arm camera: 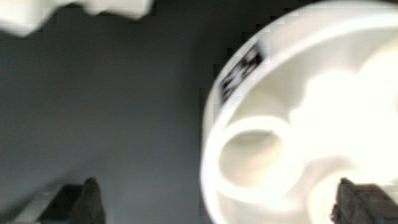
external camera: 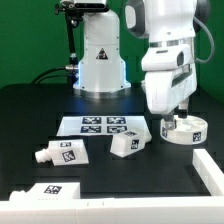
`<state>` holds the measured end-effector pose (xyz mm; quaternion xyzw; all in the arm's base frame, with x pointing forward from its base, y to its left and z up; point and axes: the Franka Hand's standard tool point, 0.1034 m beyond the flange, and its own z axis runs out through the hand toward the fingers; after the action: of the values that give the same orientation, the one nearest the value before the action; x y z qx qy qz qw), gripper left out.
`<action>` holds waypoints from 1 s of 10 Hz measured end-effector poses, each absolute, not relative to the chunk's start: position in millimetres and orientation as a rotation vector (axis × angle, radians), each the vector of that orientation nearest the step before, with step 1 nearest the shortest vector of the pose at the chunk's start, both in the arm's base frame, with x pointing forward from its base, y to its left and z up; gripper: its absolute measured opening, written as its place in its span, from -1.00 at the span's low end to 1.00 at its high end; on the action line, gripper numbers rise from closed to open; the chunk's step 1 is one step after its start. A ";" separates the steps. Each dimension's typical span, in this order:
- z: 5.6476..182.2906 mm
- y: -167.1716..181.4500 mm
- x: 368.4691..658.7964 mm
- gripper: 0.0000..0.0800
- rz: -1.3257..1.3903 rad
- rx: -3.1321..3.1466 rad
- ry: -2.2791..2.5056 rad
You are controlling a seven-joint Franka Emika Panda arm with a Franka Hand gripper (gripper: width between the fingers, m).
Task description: Assemble stool
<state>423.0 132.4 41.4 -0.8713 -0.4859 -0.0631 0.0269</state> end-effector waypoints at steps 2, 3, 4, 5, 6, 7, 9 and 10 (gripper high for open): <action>40.3 132.6 423.7 0.63 -0.195 -2.696 -1.489; 32.7 134.5 422.1 0.63 -0.185 -2.700 -1.467; 24.2 134.9 420.3 0.63 -0.171 -2.699 -1.456; 17.0 134.4 419.2 0.63 -0.158 -2.697 -1.448; 11.0 133.0 418.0 0.63 -0.155 -2.701 -1.432; 7.2 129.3 416.8 0.30 -0.146 -2.712 -1.404; 7.1 129.4 416.7 -0.05 -0.145 -2.711 -1.406; 7.1 129.5 416.7 -0.21 -0.145 -2.711 -1.407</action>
Offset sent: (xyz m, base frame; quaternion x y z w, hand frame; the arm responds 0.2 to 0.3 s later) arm 0.0051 -0.0002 -0.0263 -0.0124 -0.0034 0.0396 0.9991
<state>416.7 129.5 7.1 -0.8859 -0.4596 -0.0473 0.0420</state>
